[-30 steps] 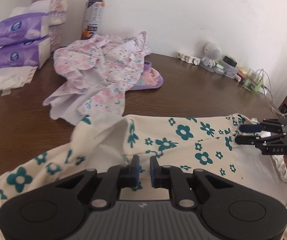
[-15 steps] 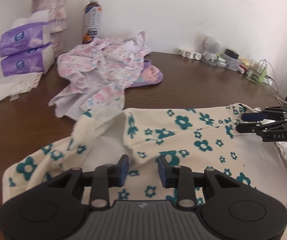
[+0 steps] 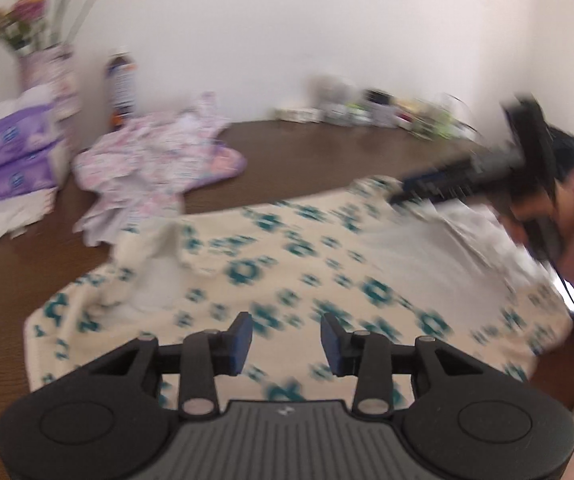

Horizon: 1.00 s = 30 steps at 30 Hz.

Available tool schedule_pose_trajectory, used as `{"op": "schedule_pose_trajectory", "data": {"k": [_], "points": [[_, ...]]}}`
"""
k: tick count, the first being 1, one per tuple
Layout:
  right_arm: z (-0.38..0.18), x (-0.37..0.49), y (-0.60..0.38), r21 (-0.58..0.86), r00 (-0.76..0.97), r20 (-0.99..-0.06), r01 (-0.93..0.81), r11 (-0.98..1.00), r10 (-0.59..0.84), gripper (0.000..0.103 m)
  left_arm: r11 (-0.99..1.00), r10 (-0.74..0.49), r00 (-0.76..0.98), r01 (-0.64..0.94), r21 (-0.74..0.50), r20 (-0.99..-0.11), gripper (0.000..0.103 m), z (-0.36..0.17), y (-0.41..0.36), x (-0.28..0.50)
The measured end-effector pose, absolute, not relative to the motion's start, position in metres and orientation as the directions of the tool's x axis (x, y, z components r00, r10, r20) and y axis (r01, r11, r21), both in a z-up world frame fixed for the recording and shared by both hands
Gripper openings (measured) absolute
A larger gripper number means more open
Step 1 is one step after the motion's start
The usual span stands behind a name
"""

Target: Fold clothes

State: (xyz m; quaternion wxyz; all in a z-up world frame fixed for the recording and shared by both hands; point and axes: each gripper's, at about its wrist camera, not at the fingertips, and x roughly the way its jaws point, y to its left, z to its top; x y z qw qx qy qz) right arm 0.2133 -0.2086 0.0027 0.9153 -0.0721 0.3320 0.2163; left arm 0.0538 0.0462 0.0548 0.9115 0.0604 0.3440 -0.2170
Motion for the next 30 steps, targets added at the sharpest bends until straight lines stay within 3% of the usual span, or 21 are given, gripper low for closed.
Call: {"op": "schedule_pose_trajectory", "data": {"k": [3, 5, 10, 13, 17, 21, 23, 24, 30], "points": [[0.024, 0.179, -0.21, 0.017, 0.71, -0.591, -0.464, 0.886, 0.383, 0.053, 0.883, -0.344, 0.641, 0.469, -0.004, -0.686, 0.03, 0.038, 0.032, 0.032], [0.036, 0.153, -0.207, -0.003, 0.719, -0.569, -0.486, 0.874, 0.399, 0.053, 0.893, -0.331, 0.643, 0.45, -0.008, -0.69, 0.017, 0.028, 0.032, 0.023], [0.031, 0.086, -0.191, 0.005, 0.688, -0.572, -0.541, 0.841, 0.446, 0.053, 0.93, -0.31, 0.681, 0.361, -0.064, -0.663, 0.018, 0.016, 0.048, 0.009], [0.016, 0.054, -0.186, 0.022, 0.672, -0.589, -0.543, 0.84, 0.449, 0.047, 0.947, -0.285, 0.706, 0.314, -0.075, -0.649, 0.019, 0.019, 0.052, 0.003], [0.001, 0.022, -0.185, 0.112, 0.671, -0.577, -0.499, 0.86, 0.465, 0.042, 0.961, -0.267, 0.766, 0.258, -0.1, -0.585, 0.041, 0.03, 0.045, -0.011], [-0.004, -0.005, -0.175, 0.107, 0.701, -0.556, -0.472, 0.875, 0.447, 0.041, 0.958, -0.271, 0.788, 0.276, -0.075, -0.553, 0.039, 0.03, 0.034, -0.021], [-0.007, -0.016, -0.171, 0.095, 0.707, -0.558, -0.467, 0.879, 0.435, 0.04, 0.956, -0.274, 0.772, 0.282, -0.076, -0.574, 0.026, 0.022, 0.034, -0.023], [-0.008, -0.02, -0.171, 0.092, 0.705, -0.562, -0.465, 0.88, 0.432, 0.039, 0.956, -0.273, 0.764, 0.283, -0.078, -0.585, 0.024, 0.018, 0.034, -0.025], [-0.011, -0.039, -0.196, 0.032, 0.761, -0.577, -0.34, 0.94, 0.295, 0.038, 0.961, -0.268, 0.777, 0.259, -0.098, -0.57, 0.024, 0.008, 0.044, -0.036]]}}
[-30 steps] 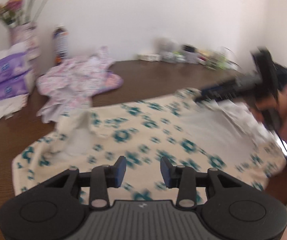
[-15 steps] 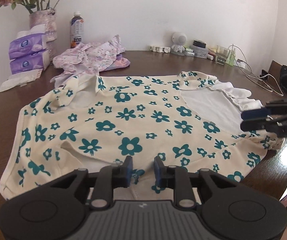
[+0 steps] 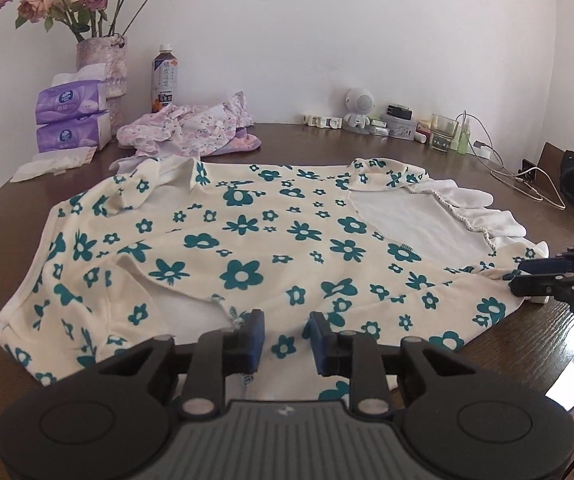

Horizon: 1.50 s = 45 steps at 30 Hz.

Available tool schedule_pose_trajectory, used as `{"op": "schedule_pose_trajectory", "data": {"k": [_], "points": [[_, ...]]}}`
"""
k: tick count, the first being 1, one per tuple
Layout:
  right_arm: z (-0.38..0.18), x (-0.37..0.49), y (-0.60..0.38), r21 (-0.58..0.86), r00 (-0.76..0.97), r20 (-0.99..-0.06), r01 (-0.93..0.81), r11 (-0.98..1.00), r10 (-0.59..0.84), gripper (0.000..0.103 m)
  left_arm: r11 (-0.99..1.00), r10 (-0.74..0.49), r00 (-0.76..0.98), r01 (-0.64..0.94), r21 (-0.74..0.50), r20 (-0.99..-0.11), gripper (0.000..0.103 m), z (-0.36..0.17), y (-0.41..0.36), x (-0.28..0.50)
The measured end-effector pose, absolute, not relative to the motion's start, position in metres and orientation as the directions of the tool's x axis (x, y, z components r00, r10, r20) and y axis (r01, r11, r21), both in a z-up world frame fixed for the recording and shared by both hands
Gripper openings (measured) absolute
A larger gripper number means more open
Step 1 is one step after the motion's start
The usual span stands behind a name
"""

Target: Fold clothes

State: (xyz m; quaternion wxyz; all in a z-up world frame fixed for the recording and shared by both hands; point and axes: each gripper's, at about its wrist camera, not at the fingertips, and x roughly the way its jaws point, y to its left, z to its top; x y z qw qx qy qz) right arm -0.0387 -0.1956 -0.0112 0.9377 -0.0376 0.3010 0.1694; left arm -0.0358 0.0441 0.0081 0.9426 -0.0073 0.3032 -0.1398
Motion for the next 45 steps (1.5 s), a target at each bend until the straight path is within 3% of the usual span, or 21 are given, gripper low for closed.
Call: {"op": "schedule_pose_trajectory", "data": {"k": [11, 12, 14, 18, 24, 32, 33, 35, 40, 42, 44, 45], "points": [[-0.025, -0.045, -0.225, 0.099, 0.779, -0.566, -0.259, 0.961, 0.268, 0.037, 0.957, -0.289, 0.798, 0.248, -0.15, -0.529, 0.024, 0.011, 0.054, -0.049], [-0.023, -0.045, -0.225, 0.113, 0.775, -0.57, -0.255, 0.96, 0.273, 0.037, 0.953, -0.303, 0.809, 0.256, -0.163, -0.504, 0.025, 0.018, 0.058, -0.053], [-0.016, -0.047, -0.229, 0.163, 0.78, -0.546, -0.259, 0.952, 0.306, 0.038, 0.946, -0.324, 0.829, 0.267, -0.186, -0.456, 0.038, 0.03, 0.067, -0.061], [0.002, -0.054, -0.236, 0.183, 0.818, -0.487, -0.245, 0.952, 0.305, 0.038, 0.96, -0.263, 0.871, 0.195, -0.199, -0.415, 0.041, 0.047, 0.091, -0.069], [-0.005, -0.043, -0.242, 0.172, 0.82, -0.519, -0.177, 0.969, 0.241, 0.038, 0.984, -0.071, 0.862, -0.022, -0.177, -0.502, 0.041, 0.035, 0.124, -0.051], [-0.014, -0.027, -0.237, 0.161, 0.8, -0.543, -0.2, 0.967, 0.256, 0.041, 0.992, 0.062, 0.836, -0.113, -0.06, -0.546, 0.039, 0.026, 0.138, -0.021], [-0.015, -0.025, -0.236, 0.158, 0.798, -0.545, -0.205, 0.966, 0.258, 0.042, 0.992, 0.074, 0.826, -0.117, -0.041, -0.56, 0.038, 0.022, 0.139, -0.019], [-0.017, -0.022, -0.236, 0.156, 0.796, -0.546, -0.21, 0.965, 0.261, 0.046, 0.995, 0.078, 0.808, -0.103, -0.011, -0.584, 0.007, 0.015, 0.14, -0.017], [-0.023, -0.01, -0.238, 0.148, 0.782, -0.565, -0.218, 0.965, 0.263, 0.045, 0.996, 0.088, 0.804, -0.071, 0.051, -0.588, 0.004, 0.016, 0.137, -0.021], [-0.022, -0.006, -0.238, 0.142, 0.781, -0.566, -0.224, 0.964, 0.265, 0.046, 0.996, 0.083, 0.799, -0.074, 0.039, -0.595, 0.012, 0.018, 0.138, -0.022], [-0.022, -0.002, -0.237, 0.139, 0.782, -0.563, -0.23, 0.963, 0.268, 0.046, 0.997, 0.076, 0.797, -0.062, 0.044, -0.599, 0.048, 0.02, 0.135, -0.023], [-0.022, 0.0, -0.237, 0.14, 0.782, -0.561, -0.232, 0.963, 0.27, 0.046, 0.997, 0.073, 0.799, -0.055, 0.048, -0.597, 0.051, 0.022, 0.133, -0.024]]}}
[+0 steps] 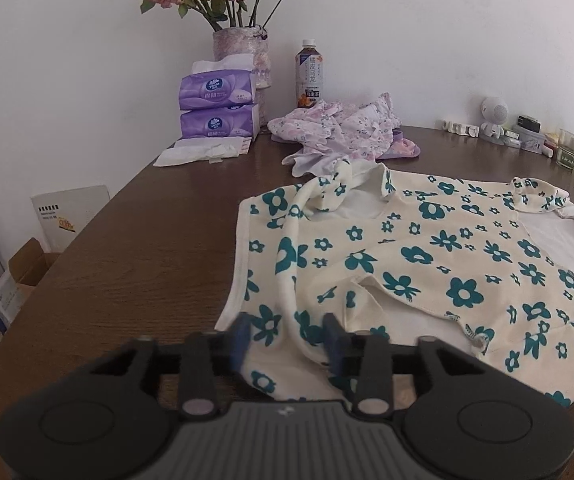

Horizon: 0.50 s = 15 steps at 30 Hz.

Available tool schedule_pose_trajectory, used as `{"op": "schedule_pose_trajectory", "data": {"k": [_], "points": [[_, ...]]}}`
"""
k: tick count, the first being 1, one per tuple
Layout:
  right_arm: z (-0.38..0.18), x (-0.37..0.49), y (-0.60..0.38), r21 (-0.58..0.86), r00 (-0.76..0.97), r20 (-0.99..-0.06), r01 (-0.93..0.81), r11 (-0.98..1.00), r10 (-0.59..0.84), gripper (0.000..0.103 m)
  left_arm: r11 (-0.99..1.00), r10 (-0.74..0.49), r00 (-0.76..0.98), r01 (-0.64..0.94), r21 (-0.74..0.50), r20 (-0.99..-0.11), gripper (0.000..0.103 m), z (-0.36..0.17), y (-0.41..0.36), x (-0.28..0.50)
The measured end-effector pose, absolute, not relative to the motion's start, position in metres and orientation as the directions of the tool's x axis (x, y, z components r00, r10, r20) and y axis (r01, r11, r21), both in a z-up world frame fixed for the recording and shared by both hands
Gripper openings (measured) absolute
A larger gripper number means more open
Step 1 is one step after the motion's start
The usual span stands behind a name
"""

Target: Fold clothes

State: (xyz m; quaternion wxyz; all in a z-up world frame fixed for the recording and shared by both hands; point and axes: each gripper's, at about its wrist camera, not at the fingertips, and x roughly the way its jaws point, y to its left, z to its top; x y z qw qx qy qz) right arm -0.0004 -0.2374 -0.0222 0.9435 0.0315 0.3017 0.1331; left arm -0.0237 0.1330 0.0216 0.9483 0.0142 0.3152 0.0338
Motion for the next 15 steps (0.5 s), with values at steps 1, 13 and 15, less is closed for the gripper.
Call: {"op": "schedule_pose_trajectory", "data": {"k": [1, 13, 15], "points": [[-0.022, 0.001, -0.237, 0.141, 0.783, -0.559, -0.234, 0.962, 0.272, 0.046, 0.997, 0.07, 0.799, -0.048, 0.052, -0.597, 0.05, 0.022, 0.132, -0.024], [-0.028, 0.012, -0.229, 0.072, 0.793, -0.558, -0.249, 0.966, 0.246, 0.052, 0.999, 0.037, 0.784, -0.021, 0.033, -0.62, 0.019, 0.026, 0.141, -0.023], [-0.028, 0.013, -0.229, 0.061, 0.803, -0.548, -0.241, 0.969, 0.234, 0.052, 0.999, 0.044, 0.785, -0.033, 0.03, -0.618, 0.034, 0.027, 0.142, -0.021]]}}
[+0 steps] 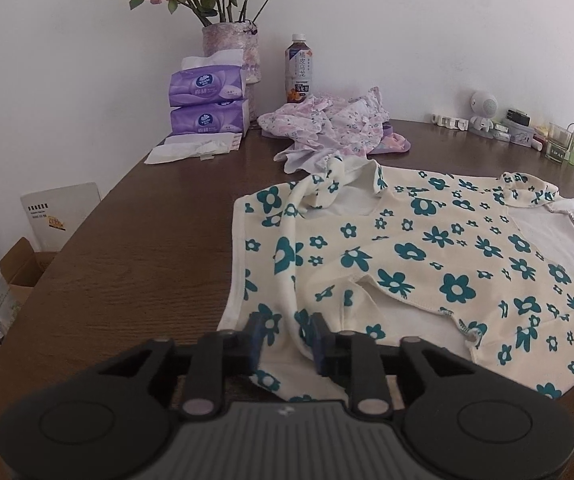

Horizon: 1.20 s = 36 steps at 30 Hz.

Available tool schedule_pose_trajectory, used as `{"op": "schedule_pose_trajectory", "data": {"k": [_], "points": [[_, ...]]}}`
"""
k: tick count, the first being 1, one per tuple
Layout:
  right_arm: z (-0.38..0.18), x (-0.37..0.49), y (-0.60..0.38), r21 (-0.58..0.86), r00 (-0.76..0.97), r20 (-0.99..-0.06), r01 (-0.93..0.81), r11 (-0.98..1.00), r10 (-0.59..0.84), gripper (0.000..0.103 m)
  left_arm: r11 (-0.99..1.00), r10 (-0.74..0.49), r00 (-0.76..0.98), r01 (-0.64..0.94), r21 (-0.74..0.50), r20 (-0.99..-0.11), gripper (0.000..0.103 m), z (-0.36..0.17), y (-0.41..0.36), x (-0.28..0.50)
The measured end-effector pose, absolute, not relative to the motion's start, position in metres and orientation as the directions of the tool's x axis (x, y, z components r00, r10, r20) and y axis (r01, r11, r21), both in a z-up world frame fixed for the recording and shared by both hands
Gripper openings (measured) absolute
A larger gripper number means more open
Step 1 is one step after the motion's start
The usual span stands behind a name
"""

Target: Fold clothes

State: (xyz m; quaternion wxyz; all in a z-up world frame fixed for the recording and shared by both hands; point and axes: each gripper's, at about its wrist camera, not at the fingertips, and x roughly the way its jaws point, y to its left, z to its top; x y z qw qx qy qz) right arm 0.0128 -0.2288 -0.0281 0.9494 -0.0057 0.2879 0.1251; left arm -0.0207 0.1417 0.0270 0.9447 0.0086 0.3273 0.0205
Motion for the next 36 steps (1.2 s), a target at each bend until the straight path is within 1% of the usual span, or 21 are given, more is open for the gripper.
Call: {"op": "schedule_pose_trajectory", "data": {"k": [3, 4, 5, 7, 9, 10, 11, 12, 13, 14, 17, 18, 20, 22, 24, 27, 28, 33, 34, 35, 36], "points": [[-0.027, 0.014, -0.23, 0.043, 0.82, -0.533, -0.221, 0.974, 0.209, 0.052, 1.0, 0.017, 0.781, -0.023, -0.001, -0.625, 0.03, 0.026, 0.143, -0.018], [-0.027, 0.014, -0.23, 0.036, 0.821, -0.533, -0.218, 0.975, 0.203, 0.052, 1.0, 0.011, 0.774, -0.017, -0.004, -0.633, 0.012, 0.025, 0.143, -0.016], [-0.027, 0.015, -0.23, 0.034, 0.821, -0.534, -0.219, 0.975, 0.203, 0.052, 1.0, 0.011, 0.768, -0.016, -0.001, -0.64, 0.003, 0.024, 0.143, -0.015], [-0.028, 0.015, -0.23, 0.03, 0.819, -0.537, -0.224, 0.974, 0.205, 0.055, 1.0, 0.011, 0.765, -0.015, 0.0, -0.644, 0.003, 0.025, 0.145, -0.016], [-0.028, 0.016, -0.228, 0.023, 0.814, -0.542, -0.232, 0.972, 0.207, 0.058, 1.0, 0.01, 0.765, -0.017, -0.005, -0.644, 0.009, 0.027, 0.148, -0.018], [-0.028, 0.016, -0.227, 0.02, 0.812, -0.545, -0.237, 0.971, 0.209, 0.059, 1.0, 0.008, 0.767, -0.022, -0.014, -0.641, 0.015, 0.028, 0.149, -0.019], [-0.029, 0.016, -0.227, 0.016, 0.81, -0.547, -0.242, 0.97, 0.211, 0.06, 0.999, 0.006, 0.771, -0.026, -0.023, -0.637, 0.026, 0.03, 0.15, -0.019], [-0.029, 0.016, -0.226, 0.013, 0.808, -0.55, -0.246, 0.969, 0.213, 0.06, 0.999, 0.003, 0.776, -0.027, -0.03, -0.631, 0.032, 0.031, 0.15, -0.019], [-0.029, 0.017, -0.225, 0.01, 0.806, -0.552, -0.251, 0.968, 0.215, 0.061, 0.999, 0.0, 0.778, -0.025, -0.031, -0.628, 0.042, 0.032, 0.149, -0.019], [-0.029, 0.017, -0.225, 0.011, 0.805, -0.552, -0.252, 0.968, 0.216, 0.061, 0.999, 0.002, 0.776, -0.025, -0.028, -0.63, 0.044, 0.032, 0.148, -0.017], [-0.029, 0.018, -0.225, 0.014, 0.805, -0.552, -0.254, 0.967, 0.219, 0.061, 1.0, -0.014, 0.761, -0.007, -0.029, -0.649, 0.042, 0.028, 0.143, -0.014], [-0.029, 0.017, -0.225, 0.014, 0.805, -0.551, -0.254, 0.967, 0.219, 0.061, 1.0, -0.013, 0.756, -0.007, -0.027, -0.655, 0.041, 0.027, 0.142, -0.014], [-0.029, 0.017, -0.225, 0.016, 0.805, -0.551, -0.254, 0.967, 0.221, 0.061, 1.0, -0.003, 0.751, -0.019, -0.025, -0.661, 0.024, 0.026, 0.143, -0.015], [-0.03, 0.018, -0.225, 0.017, 0.802, -0.554, -0.256, 0.966, 0.223, 0.062, 0.999, 0.018, 0.749, -0.045, -0.023, -0.662, 0.011, 0.025, 0.146, -0.016], [-0.03, 0.019, -0.225, 0.017, 0.798, -0.558, -0.26, 0.965, 0.226, 0.063, 0.999, 0.026, 0.748, -0.045, -0.012, -0.664, 0.006, 0.026, 0.147, -0.018], [-0.03, 0.019, -0.224, 0.015, 0.795, -0.562, -0.266, 0.964, 0.228, 0.064, 0.999, 0.031, 0.745, -0.028, 0.015, -0.666, 0.005, 0.031, 0.144, -0.02], [-0.03, 0.019, -0.224, 0.015, 0.795, -0.563, -0.266, 0.964, 0.228, 0.065, 0.999, 0.033, 0.744, -0.027, 0.02, -0.667, 0.006, 0.032, 0.145, -0.02], [-0.03, 0.019, -0.224, 0.013, 0.795, -0.563, -0.266, 0.964, 0.227, 0.065, 0.998, 0.055, 0.763, -0.051, 0.025, -0.645, 0.034, 0.043, 0.148, -0.02], [-0.03, 0.019, -0.224, 0.014, 0.795, -0.563, -0.266, 0.964, 0.227, 0.065, 0.999, 0.052, 0.774, -0.047, 0.025, -0.632, 0.041, 0.045, 0.148, -0.018], [-0.03, 0.019, -0.224, 0.015, 0.794, -0.564, -0.266, 0.964, 0.228, 0.065, 0.999, 0.048, 0.78, -0.041, 0.026, -0.624, 0.045, 0.047, 0.147, -0.015], [-0.03, 0.019, -0.224, 0.016, 0.792, -0.565, -0.267, 0.963, 0.229, 0.066, 0.999, 0.048, 0.785, -0.036, 0.031, -0.617, 0.045, 0.048, 0.146, -0.009]]}}
